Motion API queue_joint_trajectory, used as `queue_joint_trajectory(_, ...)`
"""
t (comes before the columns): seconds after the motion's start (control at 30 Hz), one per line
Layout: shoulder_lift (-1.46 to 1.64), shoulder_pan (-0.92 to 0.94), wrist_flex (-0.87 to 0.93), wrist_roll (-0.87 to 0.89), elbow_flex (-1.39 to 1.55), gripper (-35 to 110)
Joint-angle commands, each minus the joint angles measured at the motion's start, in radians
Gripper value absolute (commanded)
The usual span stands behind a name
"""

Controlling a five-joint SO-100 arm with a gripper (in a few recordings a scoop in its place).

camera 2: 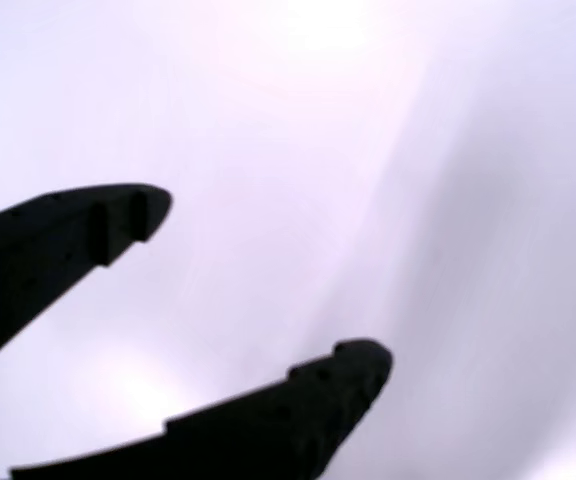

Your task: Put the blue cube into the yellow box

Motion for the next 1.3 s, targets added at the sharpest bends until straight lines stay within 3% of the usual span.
queue_joint_trajectory(0.0,-0.046,0.195,0.083,-0.238,-0.209,41)
queue_joint_trajectory(0.2,-0.158,0.488,0.106,-0.601,-0.304,41)
queue_joint_trajectory(0.43,-0.362,0.695,0.107,-0.784,-0.417,43)
queue_joint_trajectory(0.77,-0.612,0.776,-0.086,-0.822,-0.476,51)
queue_joint_trajectory(1.27,-0.776,0.822,-0.164,-0.913,-0.505,53)
